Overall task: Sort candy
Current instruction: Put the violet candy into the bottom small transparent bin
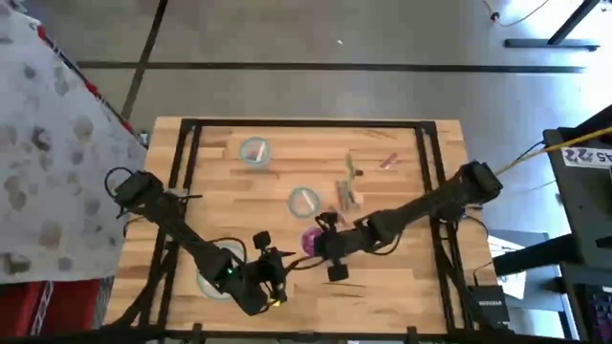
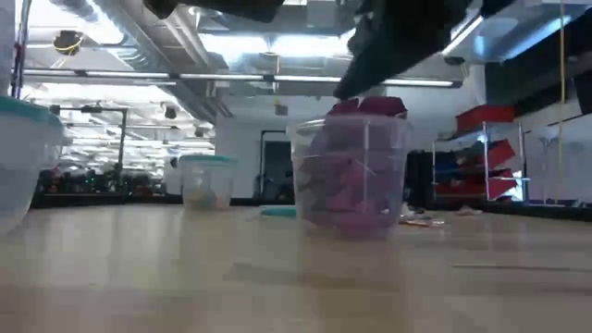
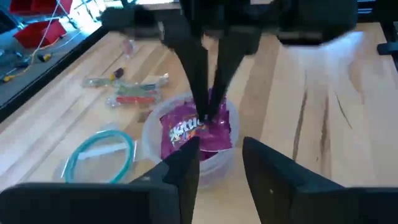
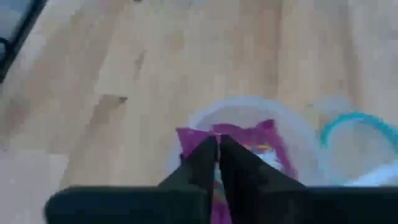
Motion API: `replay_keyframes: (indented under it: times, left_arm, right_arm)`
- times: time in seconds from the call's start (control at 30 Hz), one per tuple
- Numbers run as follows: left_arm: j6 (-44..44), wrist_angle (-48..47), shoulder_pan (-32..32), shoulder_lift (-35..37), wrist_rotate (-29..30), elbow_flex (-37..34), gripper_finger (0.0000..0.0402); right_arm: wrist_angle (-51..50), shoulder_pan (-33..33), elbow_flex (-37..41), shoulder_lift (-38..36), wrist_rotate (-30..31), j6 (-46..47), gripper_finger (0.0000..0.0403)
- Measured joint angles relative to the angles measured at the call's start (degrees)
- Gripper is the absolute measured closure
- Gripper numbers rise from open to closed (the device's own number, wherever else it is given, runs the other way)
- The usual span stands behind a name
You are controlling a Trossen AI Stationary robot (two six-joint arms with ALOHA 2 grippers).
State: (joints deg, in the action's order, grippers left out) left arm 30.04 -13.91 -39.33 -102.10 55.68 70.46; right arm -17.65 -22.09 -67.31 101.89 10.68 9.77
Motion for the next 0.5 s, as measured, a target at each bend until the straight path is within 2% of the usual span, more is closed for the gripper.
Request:
replay_keyframes:
  times: [0.27, 0.5]
  left_arm:
    - [0.0, -0.2, 0.0, 0.0, 0.0, 0.0, 0.0294]
    - [0.0, -0.2, 0.0, 0.0, 0.0, 0.0, 0.0294]
  right_arm:
    - [-0.7, 1.2, -0.2, 4.6, -0.9, 1.8, 0.0401]
    - [-3.0, 1.1, -1.8, 2.0, -2.6, 1.8, 0.0402]
